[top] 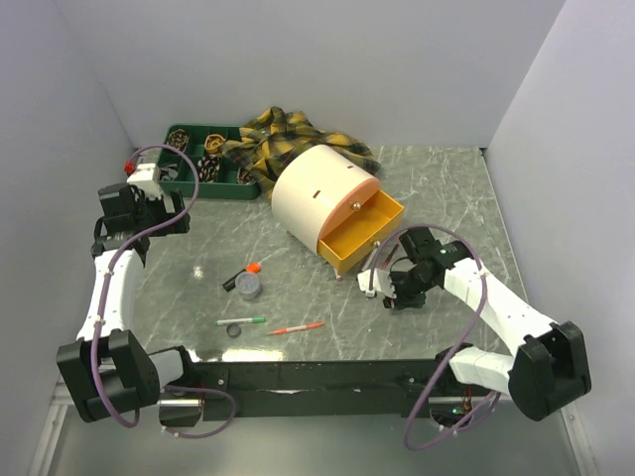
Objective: Sort the stationery into containers
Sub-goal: Pick up the stationery from the center of the board, then close the stationery at the center of the board.
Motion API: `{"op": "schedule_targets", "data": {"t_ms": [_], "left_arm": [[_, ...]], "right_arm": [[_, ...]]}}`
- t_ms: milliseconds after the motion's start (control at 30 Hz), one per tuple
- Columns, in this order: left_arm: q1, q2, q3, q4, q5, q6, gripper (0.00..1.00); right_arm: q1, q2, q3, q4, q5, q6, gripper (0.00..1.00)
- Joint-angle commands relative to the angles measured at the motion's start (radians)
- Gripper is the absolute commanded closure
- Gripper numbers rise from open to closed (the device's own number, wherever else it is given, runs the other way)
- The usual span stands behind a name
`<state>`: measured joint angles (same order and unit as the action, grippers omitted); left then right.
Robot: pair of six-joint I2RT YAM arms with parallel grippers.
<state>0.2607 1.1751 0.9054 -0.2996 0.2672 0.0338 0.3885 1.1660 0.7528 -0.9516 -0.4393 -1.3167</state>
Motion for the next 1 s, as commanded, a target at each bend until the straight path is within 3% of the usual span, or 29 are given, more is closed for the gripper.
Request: {"op": "schedule_targets", "data": {"t_ms": [0, 267, 500, 700, 800, 967], "left_arm": [[0.005, -0.064, 0.001, 0.033, 0.023, 0.023, 0.01], [0.081, -0.172, -0.056, -0.013, -0.006, 0.029, 0.01], [0.115, -0.160, -0.068, -0.006, -0.062, 0.025, 0.01], [0.172, -0.098, -0.056, 0.068, -0.036, -0.028, 0.01], [0.253, -0.031, -0.024, 0.093, 0.073, -0.115, 0.01], [0.351, 0.079, 0.027, 0.115, 0.236, -0.163, 0.01]], "right_arm": [[0.082, -0.065, 0.175, -0.081, -0.009, 0.037, 0.80], [0.380, 0.115, 0.563, -0.104, 0.030, 0.284, 0.82], [0.689, 0.478, 0.920, -0.079, 0.157, 0.459, 0.86], [0.762, 0.848, 1.395, -0.312, 0.203, 0.476, 0.88], [0.816, 0.920, 1.480, -0.345, 0.203, 0.462, 0.89], [0.874, 0.931, 1.438, -0.292, 0.192, 0.471, 0.90]]}}
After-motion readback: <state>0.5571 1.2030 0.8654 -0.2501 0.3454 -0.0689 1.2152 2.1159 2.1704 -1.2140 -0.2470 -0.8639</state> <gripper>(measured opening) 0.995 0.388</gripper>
